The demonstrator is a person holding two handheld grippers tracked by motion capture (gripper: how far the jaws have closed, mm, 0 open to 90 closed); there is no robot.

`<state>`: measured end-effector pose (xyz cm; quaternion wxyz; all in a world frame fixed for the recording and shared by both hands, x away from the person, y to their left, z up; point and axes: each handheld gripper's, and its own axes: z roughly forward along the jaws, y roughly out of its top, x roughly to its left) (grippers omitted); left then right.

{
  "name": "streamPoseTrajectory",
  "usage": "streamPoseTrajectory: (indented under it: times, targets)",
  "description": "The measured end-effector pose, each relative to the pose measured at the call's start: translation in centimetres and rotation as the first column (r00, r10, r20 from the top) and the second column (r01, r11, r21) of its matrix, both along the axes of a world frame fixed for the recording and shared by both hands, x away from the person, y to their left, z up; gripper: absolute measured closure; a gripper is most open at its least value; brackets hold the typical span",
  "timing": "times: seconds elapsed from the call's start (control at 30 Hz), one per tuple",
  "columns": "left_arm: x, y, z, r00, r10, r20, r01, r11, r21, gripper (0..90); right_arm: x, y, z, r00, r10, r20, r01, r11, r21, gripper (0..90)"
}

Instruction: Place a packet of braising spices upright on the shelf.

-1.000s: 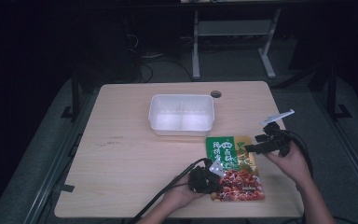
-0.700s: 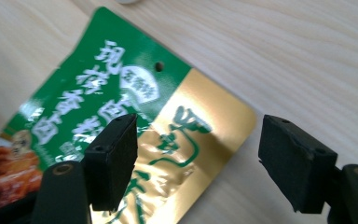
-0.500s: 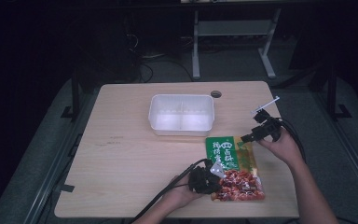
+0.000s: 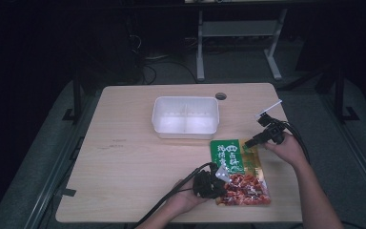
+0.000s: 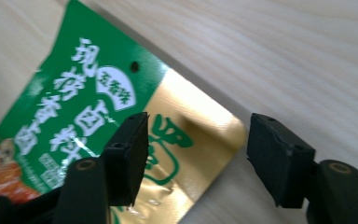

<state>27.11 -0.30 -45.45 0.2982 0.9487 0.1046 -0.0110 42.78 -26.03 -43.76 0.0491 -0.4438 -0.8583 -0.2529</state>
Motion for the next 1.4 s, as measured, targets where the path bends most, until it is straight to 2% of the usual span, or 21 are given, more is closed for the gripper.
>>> streamPoseTrajectory:
  times: [0.1, 0.23, 0.4, 0.57, 0.67, 0.87, 0.93, 1.1, 1.2, 1.23, 1.4]
  targets:
    - [0.0, 0.0, 0.0, 1.0, 0.0, -0.002, 0.0, 1.0, -0.001, 90.0, -0.2, 0.0, 0.2, 0.9999, 0.008, 0.009, -0.008, 1.0, -0.006, 41.6]
    - [0.1, 0.1, 0.0, 1.0, -0.002, -0.006, 0.002, 1.0, -0.004, 90.0, -0.8, -0.5, 1.3, 0.9994, 0.019, 0.03, -0.02, 0.9987, 0.046, 47.6]
    - [0.0, 0.0, 0.0, 1.0, 0.007, -0.003, -0.007, 1.0, -0.005, 90.0, -1.3, -0.7, 1.9, 0.998, 0.054, 0.031, -0.056, 0.9962, 0.066, 53.6]
    - [0.0, 0.1, 0.0, 1.0, 0.005, -0.003, -0.005, 1.0, -0.003, 90.0, -1.9, -0.6, 2.3, 0.9914, 0.13, 0.006, -0.13, 0.9853, 0.11, 57.7]
    - [0.0, 0.0, 0.0, 1.0, 0.006, -0.005, -0.006, 1.0, -0.003, 90.0, -1.9, -0.4, 2.2, 0.9877, 0.156, -0.004, -0.155, 0.9792, 0.131, 60.0]
    - [0.1, 0.1, 0.0, 0.9999, 0.006, -0.011, -0.006, 1.0, -0.006, 90.0, -1.4, 0.5, 1.1, 0.9843, 0.173, -0.033, -0.169, 0.9806, 0.099, 62.2]
    - [0.1, 0.1, 0.0, 0.9999, 0.007, -0.011, -0.007, 1.0, -0.006, 90.0, -1.3, 0.7, 0.9, 0.9834, 0.177, -0.038, -0.173, 0.9808, 0.09, 65.8]
    - [0.0, 0.1, 0.0, 0.9999, 0.012, -0.007, -0.012, 0.9999, -0.006, 90.0, -1.3, 1.3, 0.3, 0.9707, 0.219, -0.098, -0.211, 0.9736, 0.086, 69.1]
    - [0.0, 0.1, 0.0, 0.9999, 0.013, -0.005, -0.013, 0.9999, -0.006, 90.0, -1.2, 1.8, -0.1, 0.9688, 0.225, -0.104, -0.219, 0.9735, 0.065, 69.1]
    - [0.0, 0.1, 0.0, 0.9999, 0.014, -0.006, -0.014, 0.9999, -0.006, 90.0, -1.2, 2.3, -0.4, 0.9666, 0.235, -0.103, -0.231, 0.9718, 0.045, 69.7]
    - [-0.1, 0.2, -0.1, 1.0, 0.009, 0.001, -0.009, 0.9999, -0.011, 90.0, -1.3, 2.5, -0.4, 0.9677, 0.232, -0.098, -0.232, 0.9726, 0.019, 75.0]
